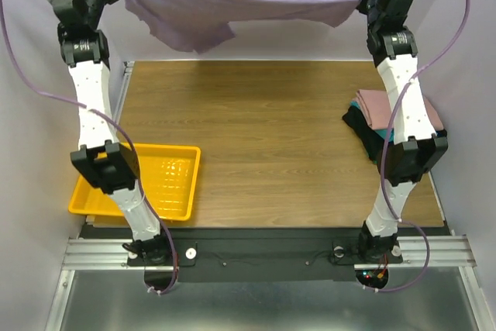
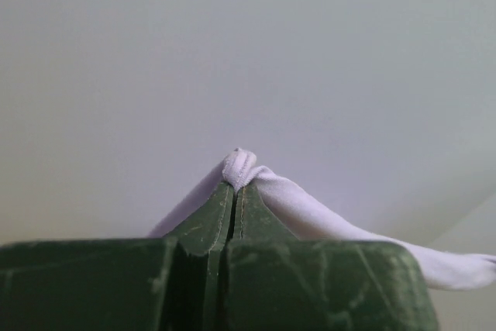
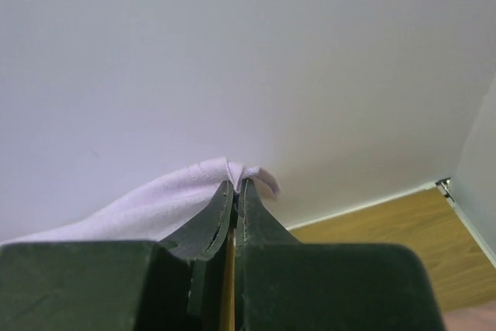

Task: Fold and stack the t-shirts
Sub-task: Fold the tshirt

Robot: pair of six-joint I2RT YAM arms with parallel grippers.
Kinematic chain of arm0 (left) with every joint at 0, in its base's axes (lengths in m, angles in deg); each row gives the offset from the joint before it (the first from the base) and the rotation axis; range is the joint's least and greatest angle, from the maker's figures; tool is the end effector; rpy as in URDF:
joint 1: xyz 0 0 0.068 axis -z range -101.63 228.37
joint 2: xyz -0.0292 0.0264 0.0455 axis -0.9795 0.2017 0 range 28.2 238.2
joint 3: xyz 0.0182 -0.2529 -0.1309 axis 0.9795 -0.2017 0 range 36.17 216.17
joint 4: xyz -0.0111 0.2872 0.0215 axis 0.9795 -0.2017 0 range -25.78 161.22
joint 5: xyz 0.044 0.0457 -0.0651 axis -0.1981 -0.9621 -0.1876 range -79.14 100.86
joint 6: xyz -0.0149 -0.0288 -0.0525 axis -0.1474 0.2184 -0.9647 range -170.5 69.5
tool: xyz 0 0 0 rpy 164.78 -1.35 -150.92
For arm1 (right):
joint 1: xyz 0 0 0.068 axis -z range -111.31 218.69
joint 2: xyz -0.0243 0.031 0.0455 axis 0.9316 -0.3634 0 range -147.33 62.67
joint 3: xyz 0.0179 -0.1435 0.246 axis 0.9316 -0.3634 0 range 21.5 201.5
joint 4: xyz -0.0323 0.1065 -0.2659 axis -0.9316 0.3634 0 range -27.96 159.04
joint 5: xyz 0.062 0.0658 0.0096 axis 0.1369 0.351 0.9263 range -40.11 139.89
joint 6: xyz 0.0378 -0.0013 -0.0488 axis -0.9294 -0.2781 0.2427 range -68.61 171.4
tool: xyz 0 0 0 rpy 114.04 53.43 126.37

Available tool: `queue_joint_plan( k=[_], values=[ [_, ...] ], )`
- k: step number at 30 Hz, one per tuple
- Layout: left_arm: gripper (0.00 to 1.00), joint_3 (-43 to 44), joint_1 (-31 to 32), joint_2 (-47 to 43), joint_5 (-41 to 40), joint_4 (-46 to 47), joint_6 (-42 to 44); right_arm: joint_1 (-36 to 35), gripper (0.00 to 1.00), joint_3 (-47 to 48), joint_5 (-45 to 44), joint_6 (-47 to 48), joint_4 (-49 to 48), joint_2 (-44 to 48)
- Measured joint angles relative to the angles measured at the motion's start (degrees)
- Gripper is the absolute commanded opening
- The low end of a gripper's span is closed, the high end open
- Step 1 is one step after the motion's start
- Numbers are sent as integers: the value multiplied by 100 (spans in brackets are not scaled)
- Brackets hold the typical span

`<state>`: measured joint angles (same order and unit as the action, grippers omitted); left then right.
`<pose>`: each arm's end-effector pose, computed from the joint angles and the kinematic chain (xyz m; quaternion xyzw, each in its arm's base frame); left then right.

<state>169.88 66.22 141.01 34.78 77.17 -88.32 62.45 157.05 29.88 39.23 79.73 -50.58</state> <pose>0.4588 0.0795 0.5750 -0.0563 0.5389 -0.2910 0.7885 0.4759 0.0360 0.5367 0.1620 0.6603 -0.0005 0.7333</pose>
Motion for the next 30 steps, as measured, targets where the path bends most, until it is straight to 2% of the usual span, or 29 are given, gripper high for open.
queue_joint_plan(
  k=[3, 7, 9, 12, 16, 19, 26, 30],
  values=[
    [0, -1272, -70, -778, 212, 612, 28, 7, 0, -863, 210, 48, -256, 398],
    [0, -3818, -72, -1786, 210, 1410, 203, 28, 0, -2194, 509, 15, -487, 669],
    [0, -5184, -68, -2107, 63, 1602, 302, 31, 0, -3189, 621, -57, -640, 758],
    [0, -6758, -72, -2232, -208, 1650, 348, 28, 0, -4701, 737, -286, -817, 782],
    [0, -8336, -72, -2214, -348, 1552, 345, 28, 0, -5917, 804, -608, -776, 660],
    [0, -8614, -70, -2096, -496, 1484, 299, 31, 0, -6400, 798, -852, -785, 581],
    [0, -8505, -74, -1342, -684, 1421, 262, 31, 1, -6854, 754, -1176, -1021, 575],
    [0, -8505, -72, -1318, -925, 1172, 260, 31, 0, -7047, 713, -1259, -1137, 601]
  ],
)
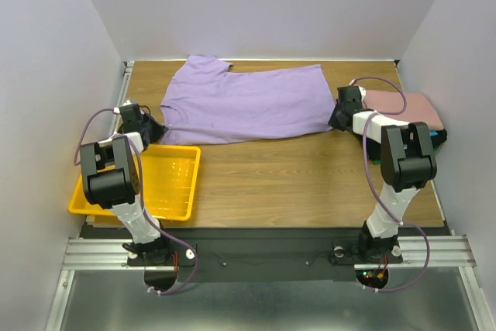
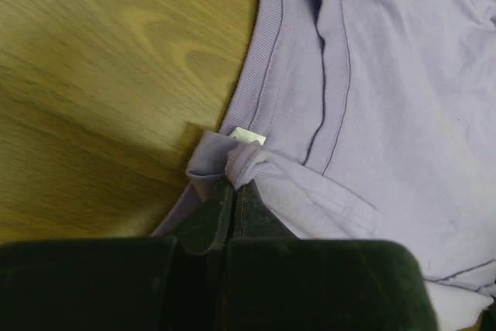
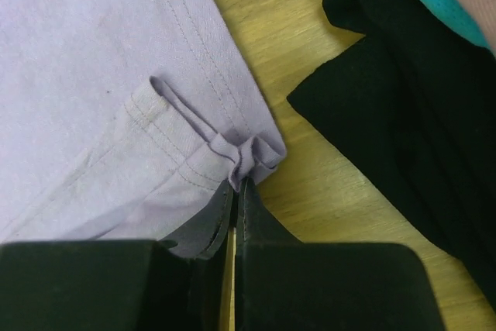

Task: Fold and stack the t-shirts
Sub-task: Fold the tshirt

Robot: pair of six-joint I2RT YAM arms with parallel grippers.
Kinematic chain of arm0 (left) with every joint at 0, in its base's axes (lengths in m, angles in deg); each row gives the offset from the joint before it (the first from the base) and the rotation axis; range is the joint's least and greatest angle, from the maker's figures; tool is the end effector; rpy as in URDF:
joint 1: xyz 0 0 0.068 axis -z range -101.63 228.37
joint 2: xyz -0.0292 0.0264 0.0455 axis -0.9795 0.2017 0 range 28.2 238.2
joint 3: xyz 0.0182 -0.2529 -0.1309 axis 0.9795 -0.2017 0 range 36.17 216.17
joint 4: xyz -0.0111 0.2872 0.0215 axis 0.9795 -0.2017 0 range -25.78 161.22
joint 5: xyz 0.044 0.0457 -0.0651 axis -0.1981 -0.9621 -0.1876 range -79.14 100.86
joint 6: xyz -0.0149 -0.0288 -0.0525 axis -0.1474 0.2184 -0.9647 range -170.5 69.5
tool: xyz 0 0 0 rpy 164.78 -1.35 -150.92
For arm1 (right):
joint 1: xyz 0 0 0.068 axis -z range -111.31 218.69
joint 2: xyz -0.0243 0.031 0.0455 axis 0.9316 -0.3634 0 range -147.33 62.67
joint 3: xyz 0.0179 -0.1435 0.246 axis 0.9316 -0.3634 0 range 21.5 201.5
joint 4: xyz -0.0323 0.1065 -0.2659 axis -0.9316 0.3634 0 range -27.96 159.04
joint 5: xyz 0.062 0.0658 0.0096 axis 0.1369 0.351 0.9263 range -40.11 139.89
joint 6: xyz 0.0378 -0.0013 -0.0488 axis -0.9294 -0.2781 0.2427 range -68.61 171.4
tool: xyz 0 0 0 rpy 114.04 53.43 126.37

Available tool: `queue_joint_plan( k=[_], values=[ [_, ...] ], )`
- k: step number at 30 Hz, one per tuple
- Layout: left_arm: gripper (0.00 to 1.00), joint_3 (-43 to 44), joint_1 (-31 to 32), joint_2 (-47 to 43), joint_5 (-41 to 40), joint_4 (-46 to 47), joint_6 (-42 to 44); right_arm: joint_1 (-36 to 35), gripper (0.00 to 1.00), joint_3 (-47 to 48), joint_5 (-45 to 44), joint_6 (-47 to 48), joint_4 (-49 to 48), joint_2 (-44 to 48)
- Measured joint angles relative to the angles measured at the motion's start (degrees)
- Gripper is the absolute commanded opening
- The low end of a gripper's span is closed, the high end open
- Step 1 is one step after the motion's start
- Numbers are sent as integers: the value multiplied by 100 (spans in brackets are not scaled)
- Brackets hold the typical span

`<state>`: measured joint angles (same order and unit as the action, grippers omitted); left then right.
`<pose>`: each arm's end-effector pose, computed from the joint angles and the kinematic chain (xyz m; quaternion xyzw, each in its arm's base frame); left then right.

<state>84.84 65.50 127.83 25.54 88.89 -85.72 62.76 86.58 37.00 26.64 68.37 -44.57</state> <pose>0.3775 0.0741 0.1466 -0.3002 0.8218 -0.2016 0.4403 0.4230 0.0335 0.1495 0.1912 0.9102 -0.0080 0.3673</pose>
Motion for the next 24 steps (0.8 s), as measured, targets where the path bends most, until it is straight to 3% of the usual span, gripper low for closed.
queue_joint_plan(
  k=[10, 20, 24],
  values=[
    [0, 11, 0, -378, -205, -304, 7, 0, 0, -39, -9, -52, -22, 157],
    [0, -66, 0, -1676, -487, -577, 39, -2, 0, -79, -57, -66, 76, 1036],
    [0, -160, 0, -1639, -557, -557, 48, -2, 0, -345, -46, -131, 68, 1029]
  ],
)
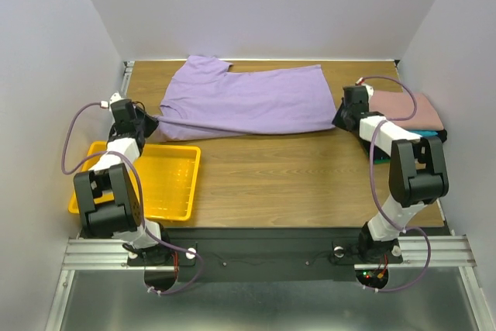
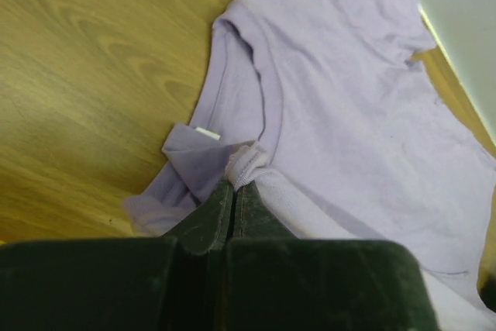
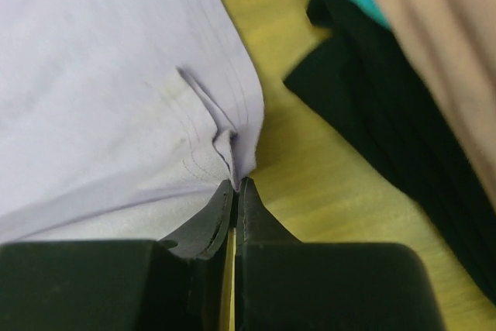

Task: Fold and stack the t-shirts
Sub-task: Fold the tshirt

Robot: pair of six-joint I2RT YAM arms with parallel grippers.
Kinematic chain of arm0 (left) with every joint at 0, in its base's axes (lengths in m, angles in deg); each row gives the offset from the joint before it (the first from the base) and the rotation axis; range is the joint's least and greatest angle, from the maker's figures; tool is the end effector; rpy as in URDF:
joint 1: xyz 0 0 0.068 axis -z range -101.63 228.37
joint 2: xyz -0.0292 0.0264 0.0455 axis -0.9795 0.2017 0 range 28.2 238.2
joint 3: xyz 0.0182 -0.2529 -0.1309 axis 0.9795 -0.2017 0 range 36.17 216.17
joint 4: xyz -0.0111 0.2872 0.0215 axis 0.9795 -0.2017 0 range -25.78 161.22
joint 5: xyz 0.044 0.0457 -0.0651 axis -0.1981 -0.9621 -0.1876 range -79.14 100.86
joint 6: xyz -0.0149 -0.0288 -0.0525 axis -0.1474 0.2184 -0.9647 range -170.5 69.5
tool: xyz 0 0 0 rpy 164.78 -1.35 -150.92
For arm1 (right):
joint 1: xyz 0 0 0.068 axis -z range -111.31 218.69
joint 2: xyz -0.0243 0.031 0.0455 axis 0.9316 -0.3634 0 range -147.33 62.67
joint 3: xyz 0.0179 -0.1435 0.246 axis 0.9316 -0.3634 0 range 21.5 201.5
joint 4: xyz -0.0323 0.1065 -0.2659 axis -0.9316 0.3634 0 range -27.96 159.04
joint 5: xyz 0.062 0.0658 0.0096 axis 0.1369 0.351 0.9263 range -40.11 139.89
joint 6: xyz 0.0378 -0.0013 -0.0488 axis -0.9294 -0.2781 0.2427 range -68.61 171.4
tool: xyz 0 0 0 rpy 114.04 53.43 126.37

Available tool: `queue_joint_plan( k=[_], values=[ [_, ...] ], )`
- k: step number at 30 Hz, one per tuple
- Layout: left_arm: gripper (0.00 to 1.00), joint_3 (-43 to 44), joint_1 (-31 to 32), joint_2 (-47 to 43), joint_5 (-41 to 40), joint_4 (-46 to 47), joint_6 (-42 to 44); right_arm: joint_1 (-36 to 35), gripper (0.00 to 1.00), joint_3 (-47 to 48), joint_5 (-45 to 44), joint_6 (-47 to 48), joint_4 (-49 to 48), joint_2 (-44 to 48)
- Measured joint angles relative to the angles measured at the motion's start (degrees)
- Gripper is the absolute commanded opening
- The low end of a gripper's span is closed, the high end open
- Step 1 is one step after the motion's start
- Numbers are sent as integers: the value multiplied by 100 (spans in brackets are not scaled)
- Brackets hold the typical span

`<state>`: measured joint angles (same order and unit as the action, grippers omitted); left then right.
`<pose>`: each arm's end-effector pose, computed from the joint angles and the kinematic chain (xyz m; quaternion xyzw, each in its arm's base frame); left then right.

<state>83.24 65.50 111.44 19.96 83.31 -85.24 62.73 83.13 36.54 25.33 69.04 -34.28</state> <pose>0.3457 0.0714 0.2266 -0.2981 0.7827 -0.1683 0.5198 0.3985 0.0308 0.1989 0.2048 0.8863 0.0086 0.4152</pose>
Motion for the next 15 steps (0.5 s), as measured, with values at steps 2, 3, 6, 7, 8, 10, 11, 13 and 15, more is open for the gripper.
queue_joint_plan(
  k=[2, 3, 6, 7, 8, 10, 11, 13, 15],
  values=[
    [0, -50, 0, 186, -9, 0, 2, 0, 1, -157, 15, -63, 22, -81],
    [0, -74, 0, 295, -9, -2, 2, 0, 1, -232, 26, -85, 46, -129],
    [0, -186, 0, 562, -46, -68, 2, 2, 1, -391, 52, -188, 94, -214],
    [0, -223, 0, 603, -72, -96, 0, 2, 1, -439, 61, -219, 94, -221],
    [0, -251, 0, 634, -94, -136, -2, 2, 3, -479, 81, -247, 111, -223],
    [0, -258, 0, 651, -120, -142, -22, 2, 4, -527, 116, -299, 111, -223],
    [0, -258, 0, 651, -122, -146, -24, 2, 5, -549, 136, -334, 111, -223],
    [0, -260, 0, 651, -125, -146, -24, 2, 9, -590, 155, -385, 101, -223],
    [0, -260, 0, 651, -133, -149, -22, 2, 20, -649, 164, -437, 98, -223]
  ],
)
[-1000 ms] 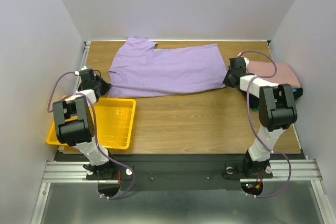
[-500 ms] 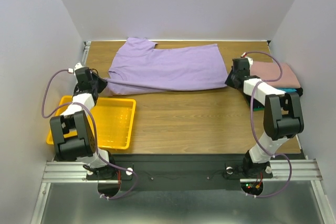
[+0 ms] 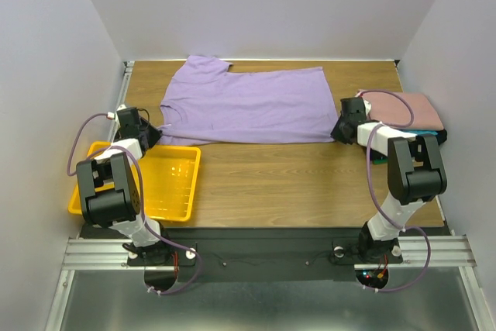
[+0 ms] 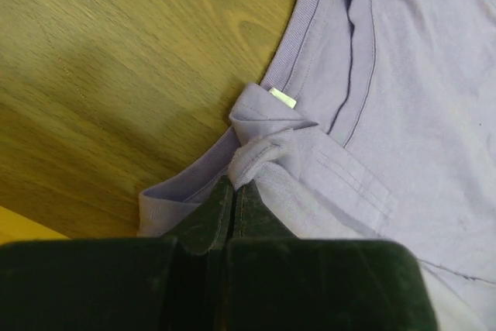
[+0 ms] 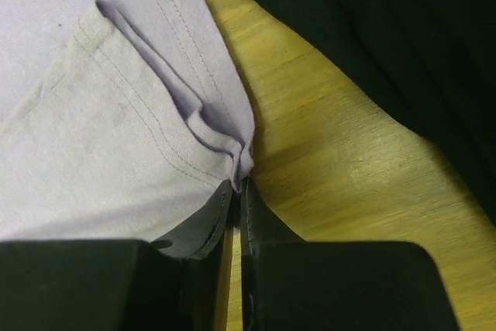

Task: Fold and stack the t-shirts
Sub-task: Fold the tshirt

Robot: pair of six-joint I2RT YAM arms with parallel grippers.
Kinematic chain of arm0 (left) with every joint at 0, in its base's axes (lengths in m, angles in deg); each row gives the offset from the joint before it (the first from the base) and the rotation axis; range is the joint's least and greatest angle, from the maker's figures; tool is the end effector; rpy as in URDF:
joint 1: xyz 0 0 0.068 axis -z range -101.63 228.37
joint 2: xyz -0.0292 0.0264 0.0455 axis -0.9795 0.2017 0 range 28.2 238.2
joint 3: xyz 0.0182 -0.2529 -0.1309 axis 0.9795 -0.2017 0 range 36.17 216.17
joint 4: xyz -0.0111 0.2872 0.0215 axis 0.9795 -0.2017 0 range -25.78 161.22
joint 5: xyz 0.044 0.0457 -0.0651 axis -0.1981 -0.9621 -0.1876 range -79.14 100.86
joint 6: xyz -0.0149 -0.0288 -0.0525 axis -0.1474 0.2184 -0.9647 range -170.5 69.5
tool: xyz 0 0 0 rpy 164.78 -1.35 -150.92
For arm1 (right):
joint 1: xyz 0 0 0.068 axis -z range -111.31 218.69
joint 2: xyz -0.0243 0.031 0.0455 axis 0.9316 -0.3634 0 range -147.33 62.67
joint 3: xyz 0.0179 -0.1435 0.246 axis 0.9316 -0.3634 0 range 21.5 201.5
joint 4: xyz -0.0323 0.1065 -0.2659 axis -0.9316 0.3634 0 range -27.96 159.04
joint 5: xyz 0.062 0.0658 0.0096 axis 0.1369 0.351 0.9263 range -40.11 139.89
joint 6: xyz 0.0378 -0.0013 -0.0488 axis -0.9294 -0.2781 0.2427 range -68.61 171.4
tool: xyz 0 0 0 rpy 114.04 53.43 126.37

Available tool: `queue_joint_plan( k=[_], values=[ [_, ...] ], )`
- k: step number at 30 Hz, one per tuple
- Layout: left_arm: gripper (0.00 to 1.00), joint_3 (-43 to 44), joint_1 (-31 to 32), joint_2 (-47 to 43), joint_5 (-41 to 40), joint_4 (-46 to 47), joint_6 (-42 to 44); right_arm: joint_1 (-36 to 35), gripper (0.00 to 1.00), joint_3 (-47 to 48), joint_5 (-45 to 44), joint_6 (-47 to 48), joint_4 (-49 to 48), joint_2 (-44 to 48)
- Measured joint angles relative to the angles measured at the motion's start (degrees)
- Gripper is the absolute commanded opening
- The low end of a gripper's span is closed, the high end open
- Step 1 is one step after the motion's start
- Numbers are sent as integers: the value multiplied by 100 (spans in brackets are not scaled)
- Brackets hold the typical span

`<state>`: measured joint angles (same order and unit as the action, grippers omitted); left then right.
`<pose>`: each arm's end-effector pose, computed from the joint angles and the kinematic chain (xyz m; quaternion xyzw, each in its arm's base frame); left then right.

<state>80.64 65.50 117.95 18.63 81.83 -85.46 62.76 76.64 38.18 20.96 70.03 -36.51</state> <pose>0.3450 0.0724 0.1700 -0.3294 0.8206 -0.1477 0.4431 0.3750 0.0294 0.1456 0.2321 0.9122 0.0094 0.3375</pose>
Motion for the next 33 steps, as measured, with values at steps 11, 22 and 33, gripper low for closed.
queue_joint_plan(
  k=[11, 22, 33],
  values=[
    [98, 4, 0, -852, -236, -608, 66, 4, 95, -22, 68, 4, 146, 487],
    [99, 627, 199, -2031, -501, -1086, 179, -66, 100, 632, 1172, 529, 284, 1128],
    [99, 1910, 1375, 179, -168, -846, 557, -319, 100, 1770, 1515, 758, 317, -564]
  ],
)
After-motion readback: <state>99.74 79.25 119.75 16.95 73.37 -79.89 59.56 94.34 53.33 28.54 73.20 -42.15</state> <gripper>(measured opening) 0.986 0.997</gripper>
